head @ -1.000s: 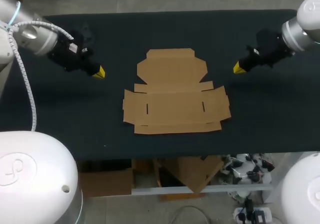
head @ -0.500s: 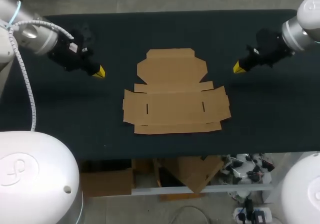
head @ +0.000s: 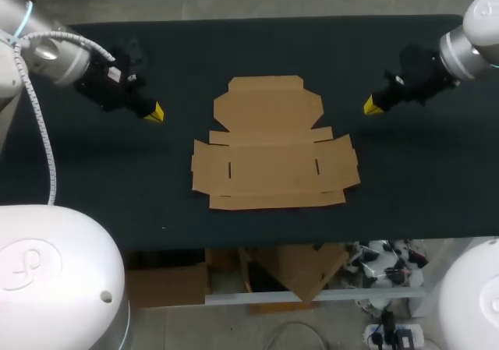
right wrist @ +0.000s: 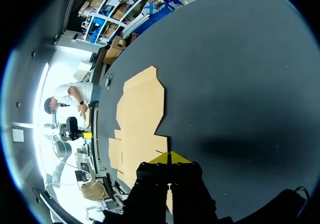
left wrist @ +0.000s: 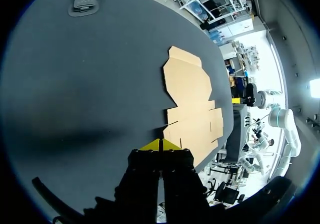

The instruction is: Assemble the packaging by folding the flat box into shape, placing the metal phone stand inside, and closing the box properly

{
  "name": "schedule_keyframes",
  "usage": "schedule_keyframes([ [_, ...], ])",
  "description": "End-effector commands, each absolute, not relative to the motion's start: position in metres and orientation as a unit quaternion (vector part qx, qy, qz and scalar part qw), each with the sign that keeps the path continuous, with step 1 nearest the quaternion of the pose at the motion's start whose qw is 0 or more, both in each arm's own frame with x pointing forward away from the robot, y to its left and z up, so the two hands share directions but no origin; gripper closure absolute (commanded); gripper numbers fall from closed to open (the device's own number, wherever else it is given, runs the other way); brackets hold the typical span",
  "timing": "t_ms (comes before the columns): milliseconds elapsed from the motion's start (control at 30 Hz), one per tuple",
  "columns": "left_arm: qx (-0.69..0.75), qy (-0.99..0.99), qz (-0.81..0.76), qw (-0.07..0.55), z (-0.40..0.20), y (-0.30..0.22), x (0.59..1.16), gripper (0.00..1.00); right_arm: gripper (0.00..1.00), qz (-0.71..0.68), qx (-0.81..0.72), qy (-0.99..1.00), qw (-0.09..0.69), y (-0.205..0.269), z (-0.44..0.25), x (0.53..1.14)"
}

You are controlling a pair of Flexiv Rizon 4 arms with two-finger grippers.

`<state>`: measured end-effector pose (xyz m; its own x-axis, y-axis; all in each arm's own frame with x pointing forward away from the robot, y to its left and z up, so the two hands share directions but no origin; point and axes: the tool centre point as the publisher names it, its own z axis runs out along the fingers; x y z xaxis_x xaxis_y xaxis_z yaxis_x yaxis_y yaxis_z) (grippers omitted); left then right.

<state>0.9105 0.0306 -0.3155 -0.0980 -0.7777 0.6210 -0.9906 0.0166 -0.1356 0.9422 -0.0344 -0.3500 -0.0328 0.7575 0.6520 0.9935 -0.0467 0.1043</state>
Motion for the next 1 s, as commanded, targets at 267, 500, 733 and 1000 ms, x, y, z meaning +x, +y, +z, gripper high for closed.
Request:
schedule_keyframes([
  [267, 0.644, -0.687, 0.278, 0.191, -0.316, 0.031, 0.911, 1.00, 1.00, -0.286, -0.664, -0.659, 0.208, -0.035, -0.349, 0.943],
  [500, 0.596, -0.721, 0.306, 0.178, -0.315, 0.023, 0.911, 1.00, 1.00, -0.292, -0.647, -0.679, 0.185, -0.022, -0.356, 0.947],
  [733, 0.586, -0.734, 0.300, 0.167, -0.324, 0.012, 0.919, 1.00, 1.00, -0.290, -0.642, -0.691, 0.160, -0.017, -0.360, 0.945],
  [1000, 0.627, -0.711, 0.280, 0.148, -0.339, -0.001, 0.928, 1.00, 1.00, -0.309, -0.631, -0.696, 0.148, -0.012, -0.374, 0.948],
])
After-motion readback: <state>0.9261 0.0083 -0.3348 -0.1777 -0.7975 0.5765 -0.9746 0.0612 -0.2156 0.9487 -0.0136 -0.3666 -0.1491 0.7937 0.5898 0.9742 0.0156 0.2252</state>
